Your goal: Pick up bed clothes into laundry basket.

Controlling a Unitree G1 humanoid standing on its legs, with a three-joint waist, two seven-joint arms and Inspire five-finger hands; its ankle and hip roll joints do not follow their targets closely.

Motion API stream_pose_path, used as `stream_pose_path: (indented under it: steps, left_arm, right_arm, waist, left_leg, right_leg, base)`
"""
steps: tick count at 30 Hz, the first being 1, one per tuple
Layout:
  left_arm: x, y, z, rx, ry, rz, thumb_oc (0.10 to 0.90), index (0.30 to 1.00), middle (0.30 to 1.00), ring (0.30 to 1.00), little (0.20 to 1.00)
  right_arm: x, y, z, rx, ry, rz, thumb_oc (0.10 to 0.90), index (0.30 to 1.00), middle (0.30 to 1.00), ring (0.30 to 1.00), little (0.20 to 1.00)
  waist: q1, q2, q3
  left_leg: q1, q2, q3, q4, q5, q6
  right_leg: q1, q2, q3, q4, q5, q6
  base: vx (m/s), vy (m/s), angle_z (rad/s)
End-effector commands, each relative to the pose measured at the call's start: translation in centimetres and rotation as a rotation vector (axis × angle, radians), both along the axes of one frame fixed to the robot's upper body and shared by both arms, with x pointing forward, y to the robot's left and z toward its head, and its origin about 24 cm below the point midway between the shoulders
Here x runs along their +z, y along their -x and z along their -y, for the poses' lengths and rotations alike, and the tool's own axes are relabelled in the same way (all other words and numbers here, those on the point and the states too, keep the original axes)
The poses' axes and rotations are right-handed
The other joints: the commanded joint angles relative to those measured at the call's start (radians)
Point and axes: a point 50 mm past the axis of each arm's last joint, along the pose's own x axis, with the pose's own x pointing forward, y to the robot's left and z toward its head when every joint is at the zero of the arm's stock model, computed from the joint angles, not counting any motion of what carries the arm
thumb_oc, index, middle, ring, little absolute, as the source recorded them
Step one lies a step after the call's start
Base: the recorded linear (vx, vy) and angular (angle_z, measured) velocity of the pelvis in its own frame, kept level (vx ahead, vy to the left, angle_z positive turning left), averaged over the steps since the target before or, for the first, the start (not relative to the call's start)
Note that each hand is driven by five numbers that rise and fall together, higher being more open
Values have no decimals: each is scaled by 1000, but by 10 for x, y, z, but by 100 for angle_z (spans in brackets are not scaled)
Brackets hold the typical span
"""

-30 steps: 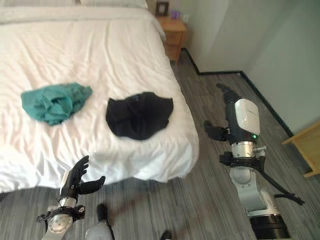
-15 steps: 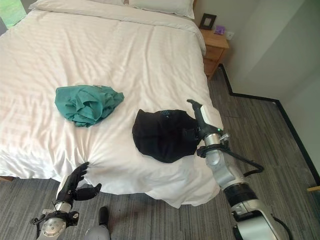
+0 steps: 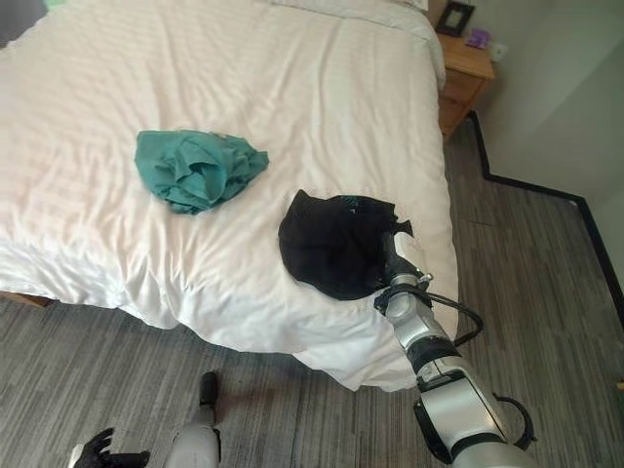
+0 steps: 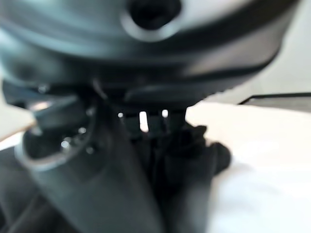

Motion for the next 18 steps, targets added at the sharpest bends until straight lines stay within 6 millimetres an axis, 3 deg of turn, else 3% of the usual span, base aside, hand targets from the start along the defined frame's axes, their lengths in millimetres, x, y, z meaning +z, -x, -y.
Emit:
stream_pose_path:
  steps: [1, 2, 3, 4, 5, 6, 9, 10, 11, 13, 15, 18]
  left_arm:
    - [81, -88, -45, -117, -327, 403, 800, 900, 900, 900, 900]
    - [110, -104, -52, -150, -407, 511, 800, 900, 900, 900, 900]
    - [154, -127, -58, -202, -530, 667, 800, 900, 900, 900, 900]
    - [175, -134, -61, -223, -597, 729, 800, 900, 900, 900, 900]
    - [239, -152, -66, -243, -790, 929, 800, 900, 900, 900, 900]
    - [273, -160, -65, -260, -882, 1027, 800, 900, 900, 900, 900]
    - [338, -172, -67, -258, -1094, 1147, 800, 900, 900, 900, 900]
    - [339, -173, -67, -261, -1093, 1149, 800, 900, 900, 900, 900]
    - [367, -176, -69, -230, -1191, 1181, 800, 900, 900, 900, 900]
    - [385, -184, -69, -208, -1249, 1172, 800, 900, 900, 900, 900]
    - [390, -190, -73, -206, -1273, 1116, 800, 900, 900, 900, 900]
    - [379, -189, -91, -189, -1273, 967, 800, 900, 900, 900, 900]
  right_arm:
    - [-21, 17, -6, 77, -46, -45, 400, 300, 300, 300, 300]
    - [-24, 25, 3, 59, -52, -47, 400, 300, 300, 300, 300]
    - [-25, 35, 16, 29, -55, -36, 400, 300, 300, 300, 300]
    - [-26, 43, 22, 16, -60, -28, 400, 300, 300, 300, 300]
    - [-21, 58, 40, -15, -53, 14, 400, 300, 300, 300, 300]
    - [-17, 66, 48, -26, -55, 39, 400, 300, 300, 300, 300]
    - [0, 84, 64, -48, -59, 135, 400, 300, 300, 300, 300]
    - [0, 85, 65, -50, -59, 134, 400, 300, 300, 300, 300]
    - [22, 92, 72, -54, -54, 238, 400, 300, 300, 300, 300]
    - [44, 104, 79, -75, -71, 358, 400, 300, 300, 300, 300]
    - [61, 117, 96, -163, -97, 468, 400, 300, 300, 300, 300]
    - [68, 141, 124, -309, -69, 522, 400, 300, 300, 300, 300]
  waist:
    - [31, 48, -36]
    - [25, 50, -39]
    - [16, 53, -43]
    - [10, 54, -46]
    - [-19, 60, -57]
    - [-36, 63, -63]
    - [-101, 70, -82]
    - [-99, 69, -82]
    - [-162, 75, -94]
    - [-221, 79, -104]
    - [-266, 83, -114]
    - [-314, 85, -120]
  left_leg:
    - [80, 55, 17, 1, -66, -115]
    - [84, 55, 16, 1, -66, -116]
    - [90, 54, 16, 1, -67, -118]
    - [93, 54, 16, 1, -69, -118]
    - [105, 52, 19, 1, -77, -117]
    - [113, 51, 23, 1, -81, -116]
    - [138, 48, 46, 1, -101, -106]
    - [138, 47, 47, 1, -101, -106]
    - [153, 44, 68, 1, -117, -97]
    - [166, 35, 97, 1, -134, -84]
    - [174, 29, 131, 1, -145, -71]
    - [208, 20, 183, 1, -175, -61]
  right_leg:
    - [40, -18, 18, 14, -9, 29]
    - [45, -20, 13, 14, -11, 30]
    - [52, -22, 9, 14, -12, 33]
    - [58, -24, 8, 14, -14, 35]
    - [63, -27, 6, 14, -15, 40]
    - [65, -30, 6, 14, -14, 44]
    - [62, -48, 19, 14, 1, 61]
    - [63, -48, 19, 14, 1, 61]
    - [49, -63, 38, 16, 20, 75]
    - [29, -81, 68, 19, 49, 90]
    - [1, -97, 99, 23, 87, 93]
    - [-24, -119, 139, 40, 132, 93]
  base:
    - [33, -19, 26]
    - [35, -23, 18]
    - [33, -17, 12]
    - [52, 0, 7]
    - [51, 20, 8]
    - [57, 49, 9]
    - [47, 75, -3]
    - [46, 116, -16]
    - [37, 129, -24]
    - [41, 154, -33]
    - [34, 153, -71]
    - [100, 161, -76]
